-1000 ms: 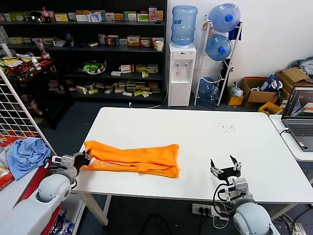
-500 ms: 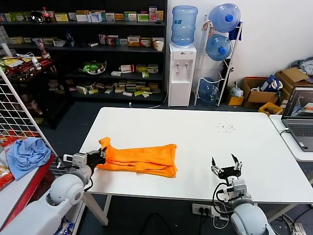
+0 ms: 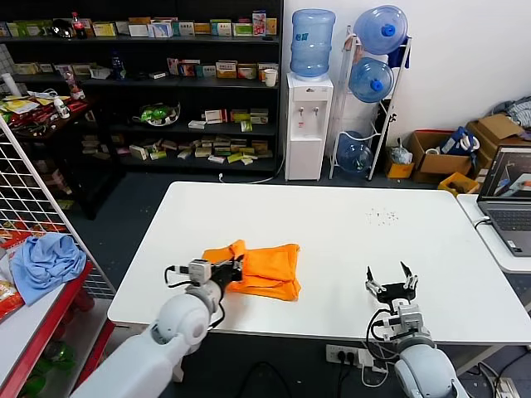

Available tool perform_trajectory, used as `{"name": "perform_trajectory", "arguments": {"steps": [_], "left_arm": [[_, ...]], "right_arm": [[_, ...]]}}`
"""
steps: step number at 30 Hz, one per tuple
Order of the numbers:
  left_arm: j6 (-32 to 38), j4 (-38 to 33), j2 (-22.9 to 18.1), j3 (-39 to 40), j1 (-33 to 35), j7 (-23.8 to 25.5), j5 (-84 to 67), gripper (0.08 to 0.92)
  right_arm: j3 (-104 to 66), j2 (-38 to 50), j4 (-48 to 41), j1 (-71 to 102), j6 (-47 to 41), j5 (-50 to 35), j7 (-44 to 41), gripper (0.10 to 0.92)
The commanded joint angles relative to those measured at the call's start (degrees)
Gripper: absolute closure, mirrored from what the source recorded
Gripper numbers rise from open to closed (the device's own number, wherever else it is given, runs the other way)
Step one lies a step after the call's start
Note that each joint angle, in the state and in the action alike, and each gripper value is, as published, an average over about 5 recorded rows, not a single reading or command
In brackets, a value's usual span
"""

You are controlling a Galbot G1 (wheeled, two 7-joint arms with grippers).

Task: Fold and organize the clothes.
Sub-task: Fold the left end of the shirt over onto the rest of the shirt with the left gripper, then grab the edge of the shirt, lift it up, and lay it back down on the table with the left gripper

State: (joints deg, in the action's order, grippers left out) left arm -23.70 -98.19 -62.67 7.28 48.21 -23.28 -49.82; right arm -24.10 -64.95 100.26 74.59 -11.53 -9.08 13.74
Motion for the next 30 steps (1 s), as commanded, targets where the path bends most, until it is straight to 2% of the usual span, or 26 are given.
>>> {"name": "perform_trajectory", "arguments": {"steps": [1,4,7,16,19,22,27,30], "left_arm": [[0.56,9.03,-16.82,5.68,-4.29,-1.79,1.21,0.872],[1.0,10.09,-18.02,5.67,-4.18,-1.49,1.84,0.87],[1.29,10.17,-18.12,5.48,-3.89,-1.26,1.71,0.833],[6.3,6.47,-15.22,1.67,-2.15,-0.92,-2.2,0.582],[6.89,4.5,-11.04,-0.39,-1.52,-0.02,-2.37,0.495],[6.53,2.72,-4.67,-2.05,-0.56,1.76,-1.29,0.408],[5.92,0.91,5.93,-4.57,2.38,9.36,1.61,0.261],[4.04,0.62,10.49,-6.35,3.98,14.41,1.94,0.199]], "right_arm": [[-0.44,-0.56,-1.1,-0.28,0.55,0.49,-0.16,0.203],[-0.29,-0.51,-1.38,-0.68,0.58,0.32,-0.21,0.203],[-0.07,-0.35,-1.59,-1.14,0.52,0.14,-0.25,0.203],[1.6,-0.58,-1.94,-2.53,0.27,0.14,-0.19,0.203],[2.23,-0.67,-2.19,-2.97,0.3,0.39,-0.31,0.203],[2.67,-0.73,-2.64,-3.46,0.57,0.6,-0.86,0.203],[3.26,-0.78,-3.67,-4.04,2.5,0.58,-2.45,0.203],[3.59,-0.79,-4.22,-4.17,3.15,0.53,-2.85,0.203]]}}
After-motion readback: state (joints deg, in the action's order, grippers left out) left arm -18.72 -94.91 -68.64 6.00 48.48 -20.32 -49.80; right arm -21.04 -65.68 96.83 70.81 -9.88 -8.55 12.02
